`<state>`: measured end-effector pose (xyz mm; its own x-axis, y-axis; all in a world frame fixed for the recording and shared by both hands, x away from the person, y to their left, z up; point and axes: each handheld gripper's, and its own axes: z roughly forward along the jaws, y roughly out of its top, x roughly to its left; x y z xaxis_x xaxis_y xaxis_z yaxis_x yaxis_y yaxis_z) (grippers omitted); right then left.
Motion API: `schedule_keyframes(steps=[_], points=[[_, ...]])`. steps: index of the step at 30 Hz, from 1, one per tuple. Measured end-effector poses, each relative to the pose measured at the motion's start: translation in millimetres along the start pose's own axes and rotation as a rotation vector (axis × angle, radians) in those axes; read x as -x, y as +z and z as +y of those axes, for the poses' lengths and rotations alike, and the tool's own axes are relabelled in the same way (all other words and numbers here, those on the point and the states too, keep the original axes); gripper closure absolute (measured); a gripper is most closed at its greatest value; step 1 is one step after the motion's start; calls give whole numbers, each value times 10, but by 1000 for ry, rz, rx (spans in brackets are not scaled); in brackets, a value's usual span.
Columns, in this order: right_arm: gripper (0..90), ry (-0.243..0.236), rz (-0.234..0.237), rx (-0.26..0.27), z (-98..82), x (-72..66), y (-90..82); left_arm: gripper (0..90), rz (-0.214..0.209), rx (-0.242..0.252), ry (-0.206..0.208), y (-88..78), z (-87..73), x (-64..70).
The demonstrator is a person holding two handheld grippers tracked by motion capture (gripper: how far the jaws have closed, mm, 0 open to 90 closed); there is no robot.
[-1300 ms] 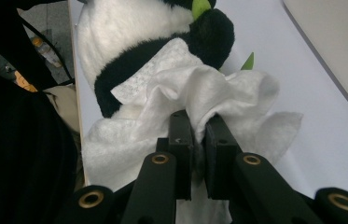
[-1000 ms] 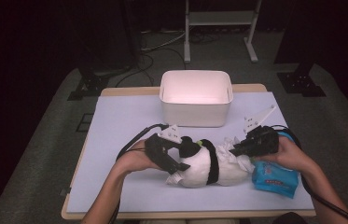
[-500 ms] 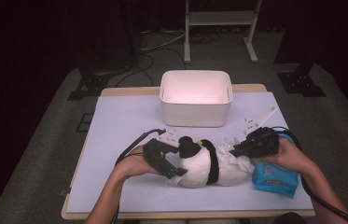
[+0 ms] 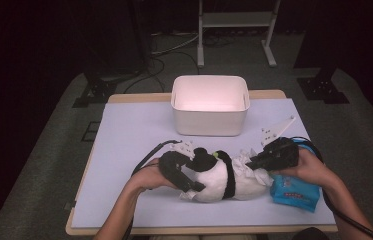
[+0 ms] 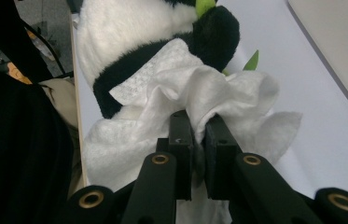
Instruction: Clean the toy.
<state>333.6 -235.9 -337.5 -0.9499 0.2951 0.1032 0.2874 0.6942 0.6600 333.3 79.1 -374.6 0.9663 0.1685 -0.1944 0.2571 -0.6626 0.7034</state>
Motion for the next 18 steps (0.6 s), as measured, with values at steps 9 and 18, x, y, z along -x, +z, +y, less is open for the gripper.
schedule_keyframes(steps=[9, 18], points=[[827, -11, 11, 26, 111, -17, 4, 346, 48, -2, 34, -136, 22, 3], [826, -87, 34, -18, 494, -86, 255, 357, 85, -36, 76, -204, 88, 66]])
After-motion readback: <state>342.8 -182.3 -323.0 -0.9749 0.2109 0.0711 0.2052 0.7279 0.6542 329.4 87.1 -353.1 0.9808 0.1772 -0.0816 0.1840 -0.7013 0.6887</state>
